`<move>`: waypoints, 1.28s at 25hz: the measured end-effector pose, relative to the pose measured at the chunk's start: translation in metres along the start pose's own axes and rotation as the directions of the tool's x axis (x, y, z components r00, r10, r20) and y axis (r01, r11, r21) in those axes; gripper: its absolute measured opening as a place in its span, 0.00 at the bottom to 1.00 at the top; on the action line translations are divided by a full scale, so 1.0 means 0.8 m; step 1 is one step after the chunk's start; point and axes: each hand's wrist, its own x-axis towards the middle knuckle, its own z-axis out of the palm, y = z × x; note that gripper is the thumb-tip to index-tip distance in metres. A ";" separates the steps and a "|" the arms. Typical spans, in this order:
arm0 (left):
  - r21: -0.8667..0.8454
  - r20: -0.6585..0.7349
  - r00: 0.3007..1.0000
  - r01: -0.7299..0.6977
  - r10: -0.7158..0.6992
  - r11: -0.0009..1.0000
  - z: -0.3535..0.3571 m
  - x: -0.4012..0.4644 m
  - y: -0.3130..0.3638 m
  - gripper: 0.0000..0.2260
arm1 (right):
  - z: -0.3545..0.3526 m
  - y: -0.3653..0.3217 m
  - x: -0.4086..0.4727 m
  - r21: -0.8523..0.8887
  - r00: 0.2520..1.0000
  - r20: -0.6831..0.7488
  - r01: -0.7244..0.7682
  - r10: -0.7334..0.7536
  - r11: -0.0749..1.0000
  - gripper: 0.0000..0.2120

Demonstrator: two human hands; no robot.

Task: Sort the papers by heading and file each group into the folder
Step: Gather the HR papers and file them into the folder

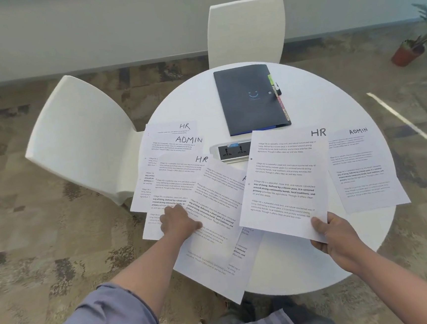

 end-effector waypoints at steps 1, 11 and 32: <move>-0.001 -0.011 1.000 -0.007 0.007 1.000 0.001 -0.001 0.001 0.32 | -0.001 0.000 0.000 -0.001 1.000 -0.003 0.002 -0.002 1.000 0.10; 0.068 -0.028 0.999 -0.027 0.029 0.997 0.004 -0.018 -0.004 0.49 | 0.005 0.001 0.003 -0.013 1.000 -0.005 0.013 -0.013 1.000 0.09; -0.228 -0.154 0.985 0.045 -0.082 0.973 0.022 -0.058 -0.038 0.40 | 0.020 0.006 0.010 -0.043 0.999 0.033 0.005 -0.003 0.999 0.08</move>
